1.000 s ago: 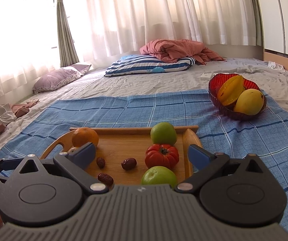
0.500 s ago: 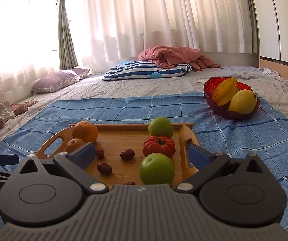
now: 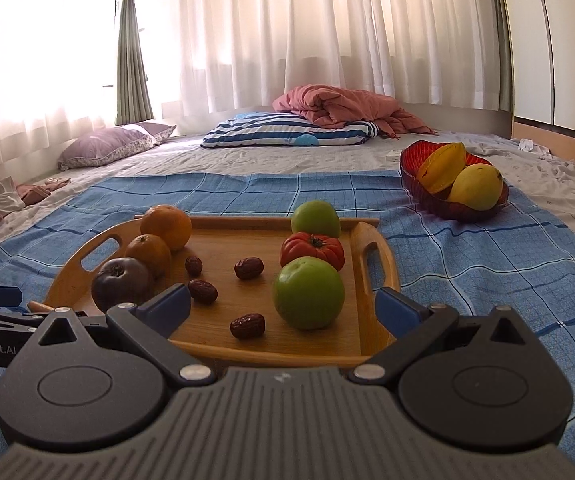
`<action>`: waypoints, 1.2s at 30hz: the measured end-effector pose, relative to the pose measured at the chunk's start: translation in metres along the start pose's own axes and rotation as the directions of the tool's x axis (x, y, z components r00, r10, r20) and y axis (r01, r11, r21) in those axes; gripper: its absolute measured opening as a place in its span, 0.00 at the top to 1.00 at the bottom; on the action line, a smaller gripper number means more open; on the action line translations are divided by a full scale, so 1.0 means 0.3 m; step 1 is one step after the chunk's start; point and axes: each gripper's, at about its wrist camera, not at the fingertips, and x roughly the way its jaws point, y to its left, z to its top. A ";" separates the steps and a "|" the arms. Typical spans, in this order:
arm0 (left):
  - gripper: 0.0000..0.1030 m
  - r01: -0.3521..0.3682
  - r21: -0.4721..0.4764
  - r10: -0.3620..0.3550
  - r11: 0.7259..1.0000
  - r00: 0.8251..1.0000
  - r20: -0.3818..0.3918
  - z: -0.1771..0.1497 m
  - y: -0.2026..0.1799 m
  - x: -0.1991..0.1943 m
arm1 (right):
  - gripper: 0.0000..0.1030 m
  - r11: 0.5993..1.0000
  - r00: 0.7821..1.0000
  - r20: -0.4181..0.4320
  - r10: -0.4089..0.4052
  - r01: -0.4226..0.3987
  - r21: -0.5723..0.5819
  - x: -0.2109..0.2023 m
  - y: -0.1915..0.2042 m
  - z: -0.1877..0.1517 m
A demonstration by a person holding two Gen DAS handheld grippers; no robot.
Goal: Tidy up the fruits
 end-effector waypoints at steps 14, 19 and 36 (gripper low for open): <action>0.00 -0.016 0.015 0.017 1.000 0.999 -0.032 -0.064 0.003 0.028 | 0.00 1.000 0.999 -0.039 -0.003 0.003 -0.002 0.008 0.009 -0.075; 0.00 -0.024 0.011 0.025 1.000 0.999 -0.042 -0.077 0.004 0.041 | 0.00 1.000 0.999 -0.050 -0.004 0.004 0.000 0.016 0.010 -0.092; 0.00 -0.023 0.009 0.023 1.000 0.997 -0.070 -0.104 0.003 0.074 | 0.00 1.000 0.995 -0.098 -0.002 0.002 0.006 0.033 0.021 -0.141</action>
